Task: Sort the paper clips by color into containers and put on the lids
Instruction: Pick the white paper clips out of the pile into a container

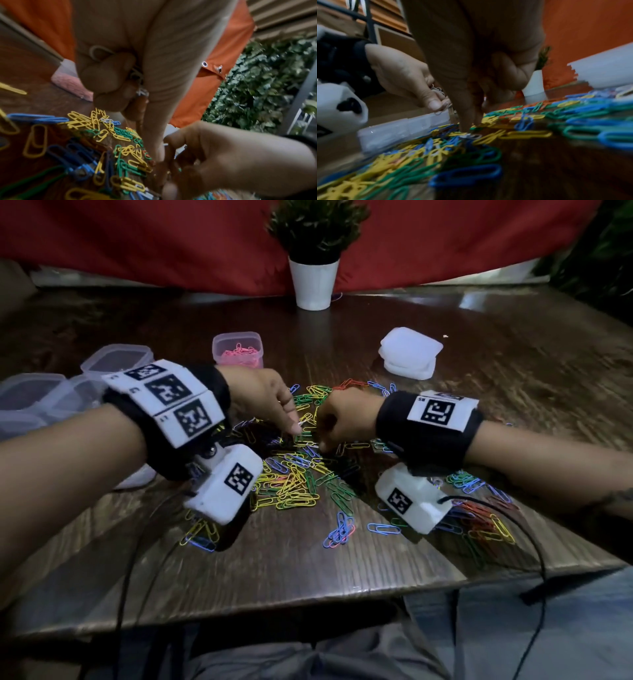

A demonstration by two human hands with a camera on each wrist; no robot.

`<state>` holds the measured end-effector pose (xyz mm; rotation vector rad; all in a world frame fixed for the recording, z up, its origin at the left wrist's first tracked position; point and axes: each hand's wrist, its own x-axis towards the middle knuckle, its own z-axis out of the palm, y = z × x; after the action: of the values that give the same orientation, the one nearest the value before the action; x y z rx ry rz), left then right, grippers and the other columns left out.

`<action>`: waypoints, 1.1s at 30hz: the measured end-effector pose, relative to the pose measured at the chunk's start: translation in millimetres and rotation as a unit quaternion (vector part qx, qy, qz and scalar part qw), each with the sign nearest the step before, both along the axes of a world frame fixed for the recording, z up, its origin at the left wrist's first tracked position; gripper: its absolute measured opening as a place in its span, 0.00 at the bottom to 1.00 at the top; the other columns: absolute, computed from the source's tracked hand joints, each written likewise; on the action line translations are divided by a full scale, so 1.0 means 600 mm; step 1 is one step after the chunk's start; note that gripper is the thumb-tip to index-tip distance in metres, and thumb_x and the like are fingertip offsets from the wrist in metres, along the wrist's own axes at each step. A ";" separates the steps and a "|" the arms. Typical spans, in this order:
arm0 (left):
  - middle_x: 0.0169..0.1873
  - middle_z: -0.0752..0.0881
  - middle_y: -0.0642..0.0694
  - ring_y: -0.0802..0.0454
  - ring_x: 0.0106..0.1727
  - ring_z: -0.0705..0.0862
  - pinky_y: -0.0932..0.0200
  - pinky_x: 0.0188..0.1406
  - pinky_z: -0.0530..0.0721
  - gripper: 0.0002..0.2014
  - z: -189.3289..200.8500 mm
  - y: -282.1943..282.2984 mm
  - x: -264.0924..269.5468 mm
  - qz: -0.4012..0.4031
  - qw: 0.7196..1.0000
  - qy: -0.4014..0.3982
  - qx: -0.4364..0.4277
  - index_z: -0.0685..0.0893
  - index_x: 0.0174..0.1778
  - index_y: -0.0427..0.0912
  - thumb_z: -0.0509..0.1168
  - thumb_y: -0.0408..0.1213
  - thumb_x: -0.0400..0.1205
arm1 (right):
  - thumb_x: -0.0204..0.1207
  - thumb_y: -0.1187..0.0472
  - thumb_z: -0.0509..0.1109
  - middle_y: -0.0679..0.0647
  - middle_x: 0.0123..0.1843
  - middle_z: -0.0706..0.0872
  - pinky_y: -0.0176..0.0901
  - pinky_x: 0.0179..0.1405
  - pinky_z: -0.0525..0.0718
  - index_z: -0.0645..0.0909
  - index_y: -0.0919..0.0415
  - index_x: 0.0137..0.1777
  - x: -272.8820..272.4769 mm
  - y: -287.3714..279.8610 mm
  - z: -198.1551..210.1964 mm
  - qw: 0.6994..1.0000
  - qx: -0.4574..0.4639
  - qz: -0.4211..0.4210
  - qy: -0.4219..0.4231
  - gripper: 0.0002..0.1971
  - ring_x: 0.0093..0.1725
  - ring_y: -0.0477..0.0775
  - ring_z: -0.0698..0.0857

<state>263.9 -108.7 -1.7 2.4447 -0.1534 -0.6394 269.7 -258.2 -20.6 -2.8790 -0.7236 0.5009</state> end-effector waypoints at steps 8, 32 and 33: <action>0.13 0.70 0.56 0.64 0.14 0.60 0.74 0.10 0.55 0.05 0.020 0.029 -0.031 0.101 0.981 0.056 -0.156 0.77 0.35 0.43 0.66 0.37 0.75 | 0.75 0.62 0.71 0.53 0.40 0.80 0.35 0.27 0.72 0.82 0.64 0.50 0.005 0.001 -0.001 0.995 0.032 -0.026 0.094 0.07 0.39 0.51 0.78; 0.18 0.71 0.48 0.57 0.12 0.67 0.71 0.08 0.58 0.22 -0.032 0.018 -0.085 0.325 0.598 0.189 -0.708 0.75 0.27 0.36 0.52 0.39 0.87 | 0.72 0.62 0.74 0.50 0.20 0.76 0.30 0.12 0.64 0.72 0.58 0.27 -0.059 0.023 0.085 0.890 0.438 -0.125 0.010 0.16 0.14 0.40 0.69; 0.17 0.73 0.43 0.51 0.13 0.70 0.66 0.10 0.61 0.20 -0.037 0.039 -0.085 0.311 0.550 0.245 -0.735 0.75 0.25 0.32 0.55 0.32 0.85 | 0.74 0.61 0.72 0.49 0.18 0.75 0.28 0.12 0.62 0.71 0.58 0.27 -0.051 0.013 0.088 0.873 0.465 -0.147 0.020 0.17 0.13 0.39 0.67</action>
<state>213.1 -85.5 -23.9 0.5005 0.3096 -0.4546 238.8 -250.2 32.4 -1.9926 -0.3461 0.1032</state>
